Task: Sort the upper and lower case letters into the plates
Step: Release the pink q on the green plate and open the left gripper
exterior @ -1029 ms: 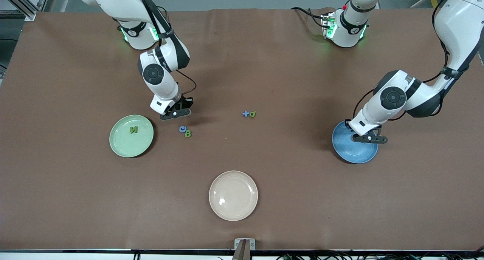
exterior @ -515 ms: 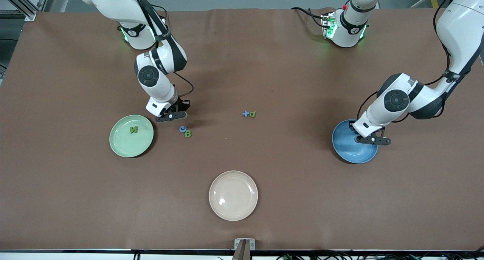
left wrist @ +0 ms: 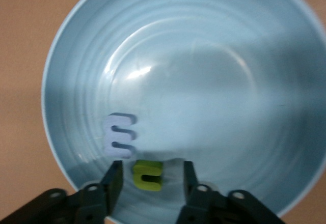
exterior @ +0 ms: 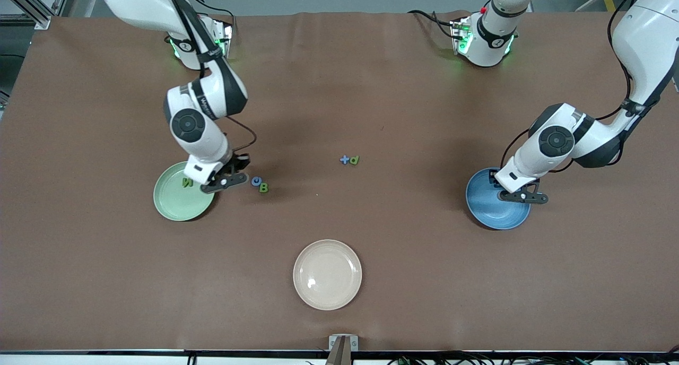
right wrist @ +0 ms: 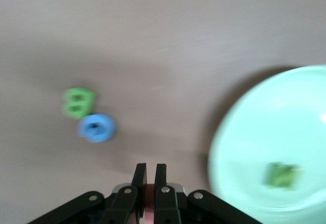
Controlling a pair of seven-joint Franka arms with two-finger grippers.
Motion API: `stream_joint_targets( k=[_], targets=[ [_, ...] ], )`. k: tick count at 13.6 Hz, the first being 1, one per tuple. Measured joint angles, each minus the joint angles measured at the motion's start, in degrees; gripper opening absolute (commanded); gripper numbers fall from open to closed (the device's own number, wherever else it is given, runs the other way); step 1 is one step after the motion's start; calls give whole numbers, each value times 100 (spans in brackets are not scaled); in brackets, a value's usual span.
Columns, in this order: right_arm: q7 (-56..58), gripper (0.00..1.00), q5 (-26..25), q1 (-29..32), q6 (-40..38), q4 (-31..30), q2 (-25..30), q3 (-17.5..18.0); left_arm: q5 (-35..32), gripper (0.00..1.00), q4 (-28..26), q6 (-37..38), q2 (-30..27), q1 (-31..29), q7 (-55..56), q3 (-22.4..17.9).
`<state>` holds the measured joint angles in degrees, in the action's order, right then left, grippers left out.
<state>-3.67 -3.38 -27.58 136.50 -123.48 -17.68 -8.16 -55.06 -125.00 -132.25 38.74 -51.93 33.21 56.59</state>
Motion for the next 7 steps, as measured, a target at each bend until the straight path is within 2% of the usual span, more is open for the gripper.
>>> stream_joint_targets(
  k=[2,4,7],
  targets=[
    [18,0,-844,341,-27,21,-2,-40,18,100,14,19,0,-6,204,336],
    [19,0,-1407,611,-25,18,-2,-49,132,100,56,255,-1,-2,651,820],
    [34,0,-1646,803,-18,8,-6,-50,458,100,156,620,-6,214,1172,1375]
  ],
)
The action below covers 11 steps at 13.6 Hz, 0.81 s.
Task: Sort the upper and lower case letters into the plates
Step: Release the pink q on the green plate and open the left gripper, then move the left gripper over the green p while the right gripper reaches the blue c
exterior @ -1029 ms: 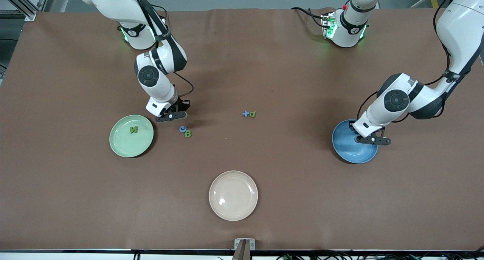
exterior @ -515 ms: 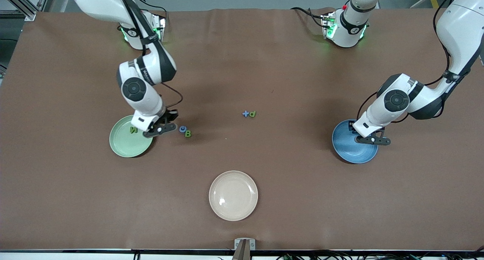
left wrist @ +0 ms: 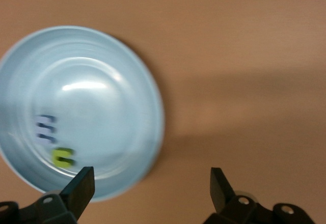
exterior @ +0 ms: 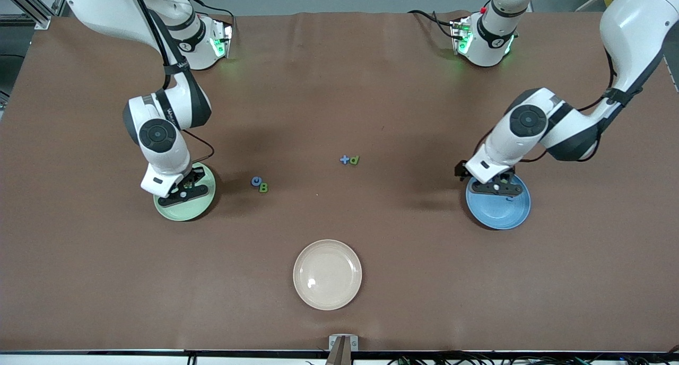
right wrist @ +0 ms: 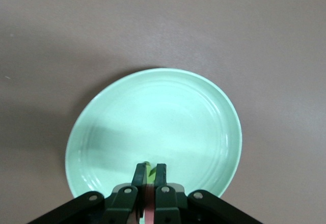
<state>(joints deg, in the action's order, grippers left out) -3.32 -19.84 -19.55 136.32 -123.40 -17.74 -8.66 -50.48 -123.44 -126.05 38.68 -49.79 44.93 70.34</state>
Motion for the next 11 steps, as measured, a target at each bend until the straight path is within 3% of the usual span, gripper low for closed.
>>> stream_joint_targets(
  k=[4,5,6,7,11],
  targets=[
    [0,1,-32,142,186,-12,-90,0,319,100,271,167,1,1206,1153,43],
    [0,11,-32,157,249,-13,-132,1,330,100,356,196,3,1494,1425,36],
    [0,74,-32,159,280,-12,-161,3,360,100,462,200,4,1801,1690,-11],
    [0,100,-32,159,282,-8,-173,10,440,100,596,208,6,2174,1931,-142],
    [-155,100,-30,158,249,101,-175,50,1092,100,1281,206,28,4112,2457,-1312]
  ],
)
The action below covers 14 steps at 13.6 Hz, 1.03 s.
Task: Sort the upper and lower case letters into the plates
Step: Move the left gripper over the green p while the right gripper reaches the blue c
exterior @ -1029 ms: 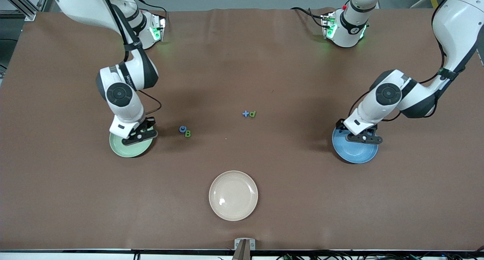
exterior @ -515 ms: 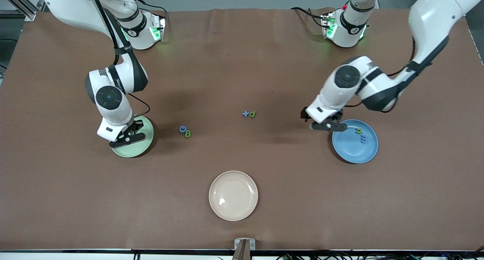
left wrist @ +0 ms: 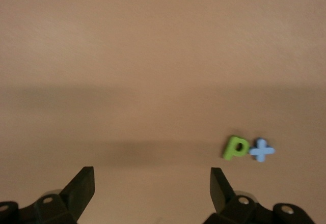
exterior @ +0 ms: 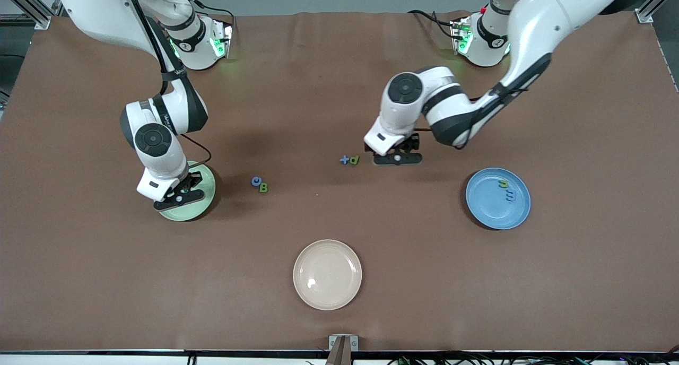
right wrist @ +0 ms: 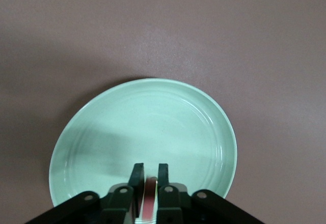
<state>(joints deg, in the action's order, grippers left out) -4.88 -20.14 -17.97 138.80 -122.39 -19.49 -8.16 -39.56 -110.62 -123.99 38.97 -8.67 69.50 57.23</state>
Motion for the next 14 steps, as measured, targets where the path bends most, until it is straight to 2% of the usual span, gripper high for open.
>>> stream_joint_targets(
  k=[3,5,7,10,12,13,14],
  targets=[
    [-61,100,0,-1,-146,99,0,28,93,100,475,-12,164,1244,336,-798],
    [-76,100,0,0,-156,114,0,33,94,100,659,-86,325,1523,372,-950],
    [-86,100,0,0,-157,115,0,33,91,98,692,-207,433,1523,330,-966],
    [-86,100,0,16,-157,120,-1,28,-63,85,692,-301,578,1553,153,-994],
    [-95,100,47,48,-158,151,-12,26,-151,71,675,-388,647,1578,-221,-1025],
    [-119,100,282,79,-162,174,-25,25,-154,67,660,-415,658,1580,-410,-1035],
    [-116,100,809,103,-164,186,-43,24,-156,62,649,-431,661,1581,-554,-1043]
  ],
)
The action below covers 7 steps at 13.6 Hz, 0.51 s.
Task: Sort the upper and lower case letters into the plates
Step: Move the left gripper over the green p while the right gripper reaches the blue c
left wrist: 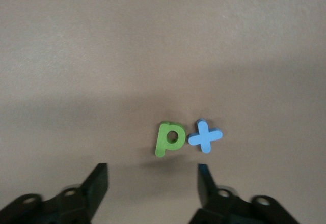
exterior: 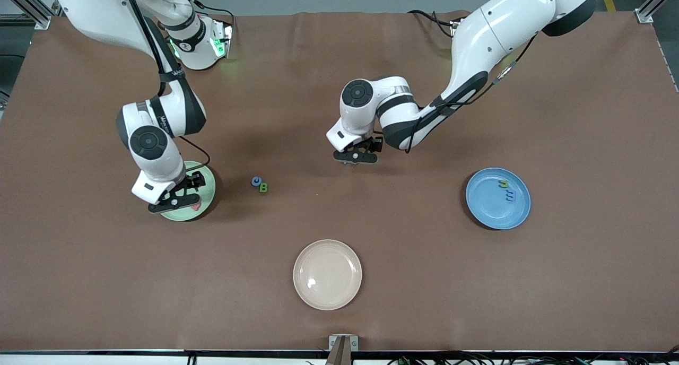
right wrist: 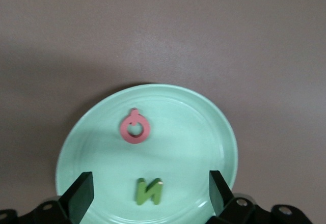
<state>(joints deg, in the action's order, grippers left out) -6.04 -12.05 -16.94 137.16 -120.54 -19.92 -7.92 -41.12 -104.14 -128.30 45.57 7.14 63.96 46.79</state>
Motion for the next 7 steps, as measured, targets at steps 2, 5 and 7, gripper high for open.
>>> stream_joint_targets(
  k=[2,5,7],
  targets=[
    [30,100,1175,2,-20,17,-51,6,-24,57,-11,-61,0,5,-122,-39],
    [-257,100,1768,-19,-197,126,-135,32,-231,55,-47,-89,10,8,-167,-81],
    [-1246,100,1791,-104,-222,167,-150,64,-295,54,-61,-113,48,9,-227,-85]
  ],
)
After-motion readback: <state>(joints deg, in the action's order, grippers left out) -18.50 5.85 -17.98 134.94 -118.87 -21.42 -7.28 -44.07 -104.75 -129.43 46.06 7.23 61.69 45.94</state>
